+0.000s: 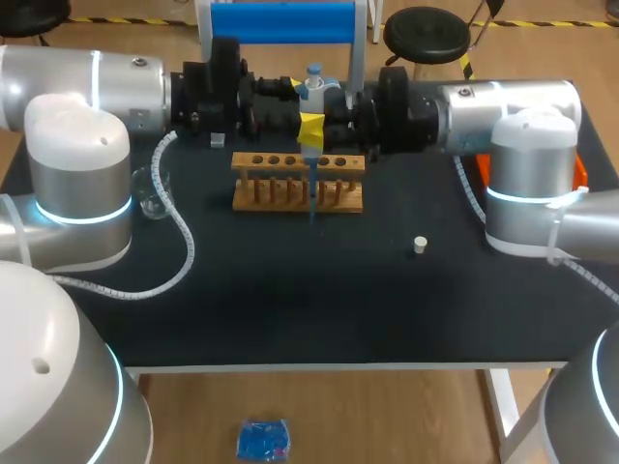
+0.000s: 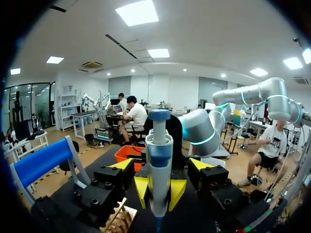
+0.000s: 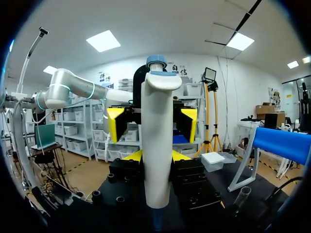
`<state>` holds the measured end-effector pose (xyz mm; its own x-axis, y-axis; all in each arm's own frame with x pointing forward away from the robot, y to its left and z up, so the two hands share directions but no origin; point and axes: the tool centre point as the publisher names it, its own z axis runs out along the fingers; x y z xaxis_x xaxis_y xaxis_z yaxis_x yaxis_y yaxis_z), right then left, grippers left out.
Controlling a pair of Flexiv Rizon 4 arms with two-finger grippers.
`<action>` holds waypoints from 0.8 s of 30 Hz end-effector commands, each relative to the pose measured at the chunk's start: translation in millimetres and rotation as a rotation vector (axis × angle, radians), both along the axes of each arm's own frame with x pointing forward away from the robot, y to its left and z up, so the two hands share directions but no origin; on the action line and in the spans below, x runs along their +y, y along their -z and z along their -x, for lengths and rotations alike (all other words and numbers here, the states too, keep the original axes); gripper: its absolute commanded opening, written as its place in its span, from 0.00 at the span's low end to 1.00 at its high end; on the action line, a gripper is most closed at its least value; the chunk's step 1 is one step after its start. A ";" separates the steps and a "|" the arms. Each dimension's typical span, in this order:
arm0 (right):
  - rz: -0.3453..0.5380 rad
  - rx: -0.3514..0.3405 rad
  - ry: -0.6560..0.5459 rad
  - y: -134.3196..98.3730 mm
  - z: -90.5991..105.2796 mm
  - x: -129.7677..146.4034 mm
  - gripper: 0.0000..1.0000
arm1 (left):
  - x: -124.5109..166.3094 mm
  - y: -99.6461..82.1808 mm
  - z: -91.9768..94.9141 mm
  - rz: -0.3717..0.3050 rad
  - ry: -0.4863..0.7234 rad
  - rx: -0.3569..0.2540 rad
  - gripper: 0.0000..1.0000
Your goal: Invert the test tube, pick up the pipette, mount the tip to pipette, aspirate from beaker and dispense into the tube, eject the tip, return the pipette, and cap with the stopper.
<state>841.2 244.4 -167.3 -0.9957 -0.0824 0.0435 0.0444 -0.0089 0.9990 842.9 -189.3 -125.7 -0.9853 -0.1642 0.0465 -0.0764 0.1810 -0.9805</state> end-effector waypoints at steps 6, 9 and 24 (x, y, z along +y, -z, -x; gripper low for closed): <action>0.039 -0.039 -0.003 -14.6 -13.0 -40.5 0.00 | 1.2 -0.3 0.5 -0.002 0.001 0.001 1.00; 0.048 -0.057 0.016 -21.5 -22.4 -73.1 0.00 | 1.2 -0.3 0.5 -0.002 0.001 0.001 1.00; 0.026 -0.102 0.168 -50.4 -68.3 -253.5 0.00 | 1.2 -0.3 0.5 -0.002 0.001 0.001 1.00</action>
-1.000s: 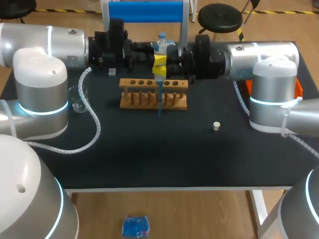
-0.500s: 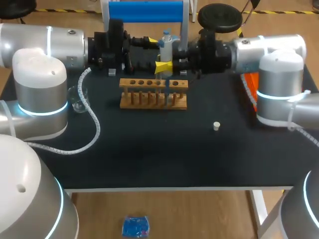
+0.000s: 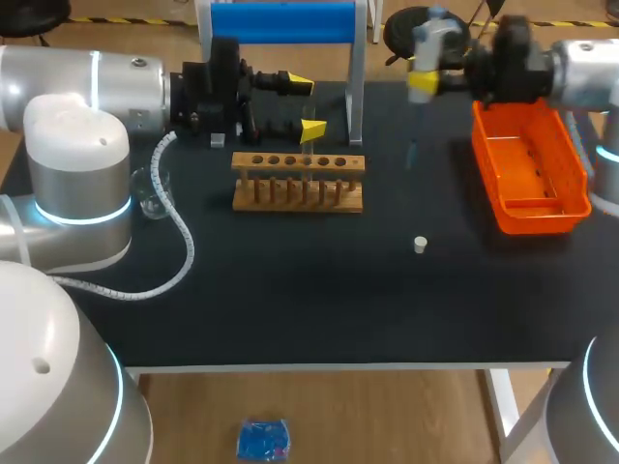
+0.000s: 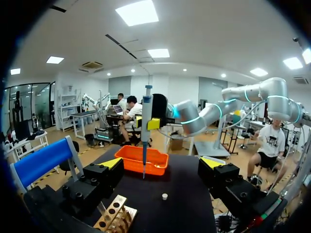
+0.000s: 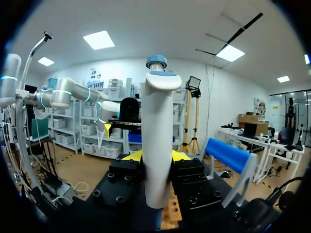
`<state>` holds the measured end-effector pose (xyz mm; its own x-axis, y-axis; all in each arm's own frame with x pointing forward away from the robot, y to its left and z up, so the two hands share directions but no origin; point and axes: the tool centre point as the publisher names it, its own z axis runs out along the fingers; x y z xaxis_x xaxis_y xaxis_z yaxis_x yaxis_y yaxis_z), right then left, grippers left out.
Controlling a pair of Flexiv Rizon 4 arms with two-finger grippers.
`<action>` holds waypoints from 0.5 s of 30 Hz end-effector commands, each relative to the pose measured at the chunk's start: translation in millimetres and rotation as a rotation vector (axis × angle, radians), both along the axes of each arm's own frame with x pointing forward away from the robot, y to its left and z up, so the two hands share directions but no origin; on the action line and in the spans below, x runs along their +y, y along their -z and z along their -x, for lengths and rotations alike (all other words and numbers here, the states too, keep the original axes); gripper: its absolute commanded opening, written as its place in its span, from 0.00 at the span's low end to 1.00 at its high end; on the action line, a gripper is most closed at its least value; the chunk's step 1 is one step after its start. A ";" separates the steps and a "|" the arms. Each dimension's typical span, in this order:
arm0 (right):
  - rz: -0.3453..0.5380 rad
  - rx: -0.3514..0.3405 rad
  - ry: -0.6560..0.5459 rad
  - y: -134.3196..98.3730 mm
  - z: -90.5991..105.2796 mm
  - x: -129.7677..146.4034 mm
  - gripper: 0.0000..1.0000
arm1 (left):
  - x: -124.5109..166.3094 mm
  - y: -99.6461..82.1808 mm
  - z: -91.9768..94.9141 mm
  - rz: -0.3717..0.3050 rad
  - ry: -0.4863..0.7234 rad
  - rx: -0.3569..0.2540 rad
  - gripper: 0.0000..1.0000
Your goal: Invert the test tube, pick up the pipette, mount the tip to pipette, aspirate from beaker and dispense into the tube, eject the tip, return the pipette, and cap with the stopper.
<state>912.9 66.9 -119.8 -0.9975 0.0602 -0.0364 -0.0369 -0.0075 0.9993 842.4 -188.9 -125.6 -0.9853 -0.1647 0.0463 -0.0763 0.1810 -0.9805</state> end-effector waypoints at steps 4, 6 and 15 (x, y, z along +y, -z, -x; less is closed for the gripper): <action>0.020 -0.010 0.041 -0.4 -3.9 -107.1 0.00 | 0.8 -0.2 0.0 -0.002 0.002 0.001 1.00; 0.022 -0.006 0.048 1.3 -6.1 -121.2 0.00 | 0.8 -0.2 0.0 -0.002 0.002 0.001 1.00; 0.003 0.017 0.078 21.1 -13.9 -178.6 0.00 | 0.8 -0.2 0.0 -0.002 0.002 0.001 1.00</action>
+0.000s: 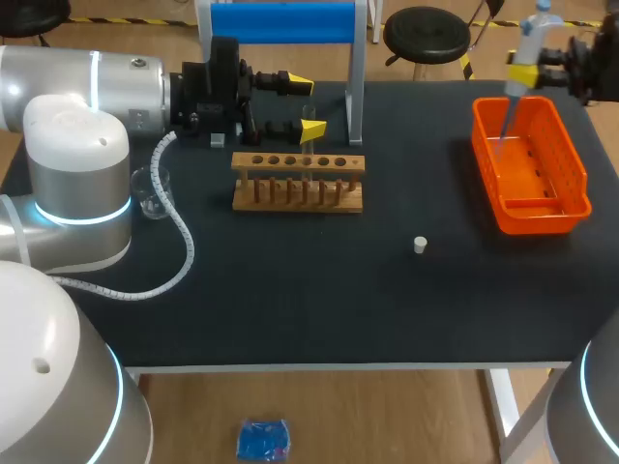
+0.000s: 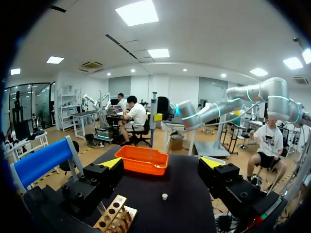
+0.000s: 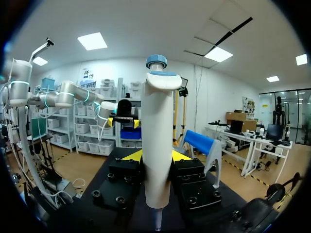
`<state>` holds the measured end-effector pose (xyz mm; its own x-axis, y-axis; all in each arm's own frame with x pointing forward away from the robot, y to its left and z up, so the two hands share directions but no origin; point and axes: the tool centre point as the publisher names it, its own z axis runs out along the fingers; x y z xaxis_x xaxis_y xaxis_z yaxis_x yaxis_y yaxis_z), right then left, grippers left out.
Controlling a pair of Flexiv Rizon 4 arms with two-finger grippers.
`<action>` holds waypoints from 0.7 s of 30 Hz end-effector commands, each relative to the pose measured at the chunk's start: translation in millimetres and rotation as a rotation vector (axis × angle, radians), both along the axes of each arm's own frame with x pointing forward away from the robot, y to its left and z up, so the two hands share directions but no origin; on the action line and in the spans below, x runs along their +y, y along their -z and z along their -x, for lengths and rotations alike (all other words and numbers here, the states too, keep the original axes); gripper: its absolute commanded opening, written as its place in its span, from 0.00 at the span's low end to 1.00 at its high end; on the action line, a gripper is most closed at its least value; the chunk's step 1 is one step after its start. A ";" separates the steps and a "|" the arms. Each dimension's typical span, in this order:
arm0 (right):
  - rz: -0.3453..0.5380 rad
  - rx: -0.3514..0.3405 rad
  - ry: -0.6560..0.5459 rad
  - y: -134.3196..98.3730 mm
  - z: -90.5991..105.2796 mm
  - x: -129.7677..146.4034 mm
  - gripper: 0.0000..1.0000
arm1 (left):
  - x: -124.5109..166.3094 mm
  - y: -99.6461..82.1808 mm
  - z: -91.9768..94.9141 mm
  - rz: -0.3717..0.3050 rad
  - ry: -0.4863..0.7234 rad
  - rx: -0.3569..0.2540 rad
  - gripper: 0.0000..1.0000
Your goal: Invert the test tube, pick up the pipette, mount the tip to pipette, aspirate from beaker and dispense into the tube, eject the tip, return the pipette, and cap with the stopper.
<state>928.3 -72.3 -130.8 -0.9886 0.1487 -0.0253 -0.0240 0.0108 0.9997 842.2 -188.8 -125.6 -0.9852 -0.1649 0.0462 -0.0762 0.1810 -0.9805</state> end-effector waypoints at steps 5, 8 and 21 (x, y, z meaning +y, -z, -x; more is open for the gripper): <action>-0.029 0.016 -0.006 26.5 -3.0 -57.6 0.00 | 0.7 -0.2 -0.2 -0.002 0.002 0.001 1.00; -0.030 0.017 -0.002 31.9 -4.4 -61.7 0.00 | 0.7 -0.2 -0.2 -0.002 0.002 0.001 1.00; -0.043 0.021 -0.022 45.7 -2.0 -64.9 0.00 | 0.7 -0.2 -0.2 -0.002 0.002 0.001 1.00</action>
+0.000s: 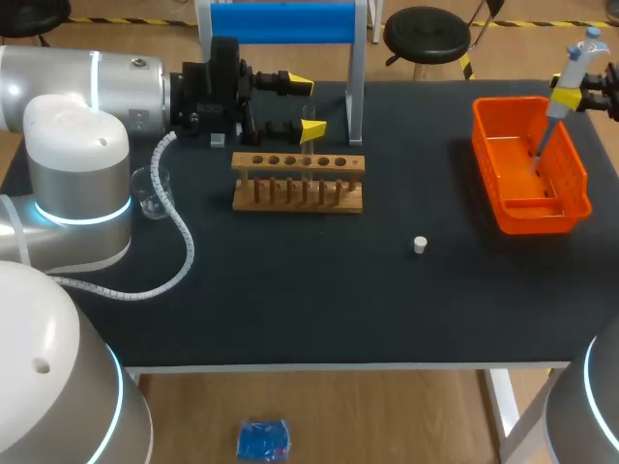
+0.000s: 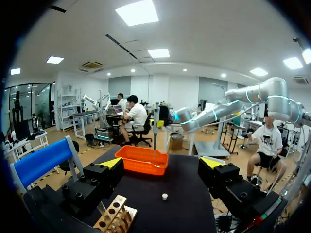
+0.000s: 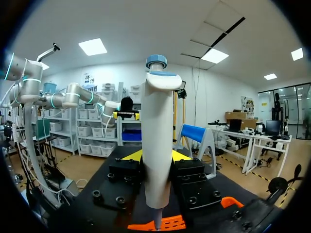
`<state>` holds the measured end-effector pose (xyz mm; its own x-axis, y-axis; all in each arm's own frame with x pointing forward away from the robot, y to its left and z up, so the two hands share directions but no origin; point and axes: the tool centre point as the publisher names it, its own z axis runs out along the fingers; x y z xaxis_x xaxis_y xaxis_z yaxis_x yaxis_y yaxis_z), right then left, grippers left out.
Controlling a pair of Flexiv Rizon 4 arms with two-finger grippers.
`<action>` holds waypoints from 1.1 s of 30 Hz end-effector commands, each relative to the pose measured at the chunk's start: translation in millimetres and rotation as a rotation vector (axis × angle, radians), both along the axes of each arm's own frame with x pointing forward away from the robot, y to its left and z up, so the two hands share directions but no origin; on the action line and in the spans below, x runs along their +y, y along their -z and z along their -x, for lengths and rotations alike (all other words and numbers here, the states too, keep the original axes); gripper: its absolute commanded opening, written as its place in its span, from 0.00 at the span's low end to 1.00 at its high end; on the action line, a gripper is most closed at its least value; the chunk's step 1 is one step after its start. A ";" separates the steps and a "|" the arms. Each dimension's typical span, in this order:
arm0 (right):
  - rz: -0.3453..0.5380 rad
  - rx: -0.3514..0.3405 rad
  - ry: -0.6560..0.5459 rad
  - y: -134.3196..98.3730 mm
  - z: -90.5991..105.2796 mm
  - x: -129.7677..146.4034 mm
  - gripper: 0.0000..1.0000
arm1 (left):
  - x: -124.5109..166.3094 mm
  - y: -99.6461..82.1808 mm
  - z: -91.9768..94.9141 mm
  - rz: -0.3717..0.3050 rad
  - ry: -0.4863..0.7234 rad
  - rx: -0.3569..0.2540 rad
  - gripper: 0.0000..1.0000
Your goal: Invert the test tube, pick up the pipette, mount the tip to pipette, aspirate from beaker and dispense into the tube, eject the tip, return the pipette, and cap with the stopper.
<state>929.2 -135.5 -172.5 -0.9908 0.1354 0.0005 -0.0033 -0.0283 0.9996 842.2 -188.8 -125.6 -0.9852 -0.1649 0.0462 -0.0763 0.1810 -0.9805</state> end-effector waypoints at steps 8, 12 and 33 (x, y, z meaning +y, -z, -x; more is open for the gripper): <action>0.006 0.006 -0.011 7.1 2.1 -3.1 0.00 | 0.7 -0.2 -0.2 -0.002 0.002 0.001 1.00; 0.006 0.006 -0.011 7.1 2.1 -3.1 0.00 | 0.7 -0.2 -0.2 -0.002 0.002 0.001 1.00; 0.006 0.006 -0.011 7.1 2.1 -3.1 0.00 | 0.7 -0.2 -0.2 -0.002 0.002 0.001 1.00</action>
<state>926.2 -138.3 -179.5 -0.9918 0.1276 0.0067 0.0038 -0.0234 0.9997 842.2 -188.8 -125.6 -0.9852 -0.1649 0.0462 -0.0762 0.1810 -0.9805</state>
